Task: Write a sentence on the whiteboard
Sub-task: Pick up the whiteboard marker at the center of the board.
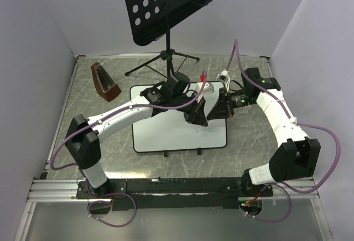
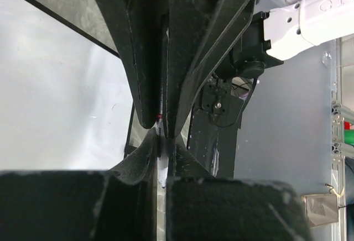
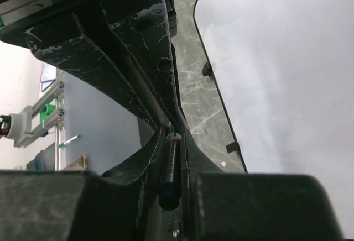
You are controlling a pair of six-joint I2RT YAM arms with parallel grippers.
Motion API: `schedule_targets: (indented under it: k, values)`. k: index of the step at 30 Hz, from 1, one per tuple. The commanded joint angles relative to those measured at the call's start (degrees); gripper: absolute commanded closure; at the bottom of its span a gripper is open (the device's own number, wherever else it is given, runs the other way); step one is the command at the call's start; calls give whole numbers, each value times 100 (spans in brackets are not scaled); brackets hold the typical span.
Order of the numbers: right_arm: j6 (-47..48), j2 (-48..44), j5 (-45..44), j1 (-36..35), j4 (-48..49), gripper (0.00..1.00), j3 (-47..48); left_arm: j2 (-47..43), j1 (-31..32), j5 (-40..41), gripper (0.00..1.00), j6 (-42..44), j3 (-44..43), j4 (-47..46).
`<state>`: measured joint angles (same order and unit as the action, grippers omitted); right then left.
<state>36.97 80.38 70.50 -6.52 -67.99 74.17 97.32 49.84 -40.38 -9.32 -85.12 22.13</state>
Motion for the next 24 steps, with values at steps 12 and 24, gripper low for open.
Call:
schedule_targets:
  k: [12,24]
  values:
    - [610,241,447,-191,-655,55,387,-284,-150,-260,99,492,-356,424]
    - [302,180,421,-394,-312,90,221,-196,-159,-392,98,432,-426,424]
